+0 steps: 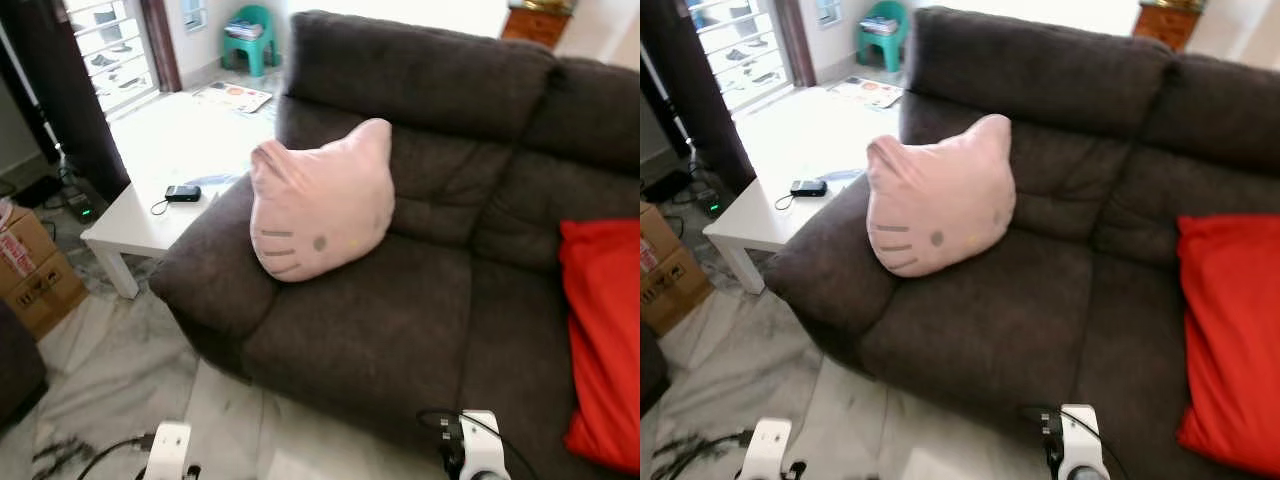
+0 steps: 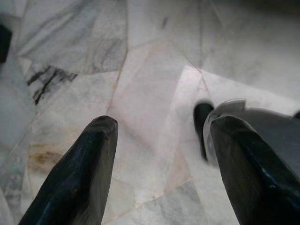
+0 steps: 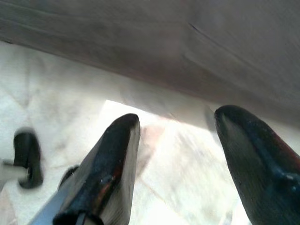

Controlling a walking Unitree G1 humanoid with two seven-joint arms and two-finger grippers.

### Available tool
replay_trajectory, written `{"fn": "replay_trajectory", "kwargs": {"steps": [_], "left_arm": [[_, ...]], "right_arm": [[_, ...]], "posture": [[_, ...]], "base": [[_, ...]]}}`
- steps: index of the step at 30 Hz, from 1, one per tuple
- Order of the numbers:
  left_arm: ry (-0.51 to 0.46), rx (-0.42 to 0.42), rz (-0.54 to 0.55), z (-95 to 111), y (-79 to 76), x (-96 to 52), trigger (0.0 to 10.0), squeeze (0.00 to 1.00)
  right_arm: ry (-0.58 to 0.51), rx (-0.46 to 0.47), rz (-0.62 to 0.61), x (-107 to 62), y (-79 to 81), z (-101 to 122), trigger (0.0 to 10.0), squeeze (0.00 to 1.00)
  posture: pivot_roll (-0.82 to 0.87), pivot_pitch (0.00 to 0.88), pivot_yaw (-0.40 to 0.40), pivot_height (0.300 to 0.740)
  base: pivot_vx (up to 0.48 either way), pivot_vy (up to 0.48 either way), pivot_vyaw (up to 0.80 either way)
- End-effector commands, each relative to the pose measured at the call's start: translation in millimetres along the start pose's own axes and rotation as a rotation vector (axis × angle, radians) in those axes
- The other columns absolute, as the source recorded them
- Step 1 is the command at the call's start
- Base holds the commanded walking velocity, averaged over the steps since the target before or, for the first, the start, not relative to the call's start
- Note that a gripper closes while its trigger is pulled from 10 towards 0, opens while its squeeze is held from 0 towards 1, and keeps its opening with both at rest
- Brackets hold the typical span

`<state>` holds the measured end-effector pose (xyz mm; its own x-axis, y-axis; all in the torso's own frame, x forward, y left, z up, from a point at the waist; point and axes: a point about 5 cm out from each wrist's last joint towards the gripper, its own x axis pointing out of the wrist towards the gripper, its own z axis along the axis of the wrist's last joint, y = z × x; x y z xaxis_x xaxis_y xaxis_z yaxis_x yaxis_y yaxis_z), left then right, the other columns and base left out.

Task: Move the pillow to the sofa from floor

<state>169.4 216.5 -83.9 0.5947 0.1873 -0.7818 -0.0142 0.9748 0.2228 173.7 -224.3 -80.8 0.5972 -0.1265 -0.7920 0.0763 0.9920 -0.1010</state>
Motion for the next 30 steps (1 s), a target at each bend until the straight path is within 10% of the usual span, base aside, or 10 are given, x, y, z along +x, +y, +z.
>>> {"fn": "replay_trajectory", "kwargs": {"steps": [1, 19, 30], "left_arm": [[0.008, 0.016, 0.008, 0.3, 4.7, 0.5, 10.0, 0.0], [0.018, 0.0, -0.011, -2.8, 2.4, -0.2, 10.0, 0.0], [0.012, -0.013, -0.017, -0.7, 0.7, 0.2, 10.0, 0.0]], "right_arm": [[0.002, 0.009, 0.004, 0.3, 2.1, 0.1, 10.0, 0.0], [0.013, 0.017, 0.009, -0.3, 2.3, -2.9, 10.0, 0.0], [0.025, 0.01, 0.008, -0.7, 1.6, -5.1, 10.0, 0.0]], "posture": [[0.0, 0.076, -0.066, 0.74], [0.0, 0.061, -0.063, 0.74], [0.01, 0.072, -0.066, 0.74]], "base": [[-0.247, 0.0, 0.0], [0.0, 0.0, 0.0], [0.0, 0.0, -0.78]]}}
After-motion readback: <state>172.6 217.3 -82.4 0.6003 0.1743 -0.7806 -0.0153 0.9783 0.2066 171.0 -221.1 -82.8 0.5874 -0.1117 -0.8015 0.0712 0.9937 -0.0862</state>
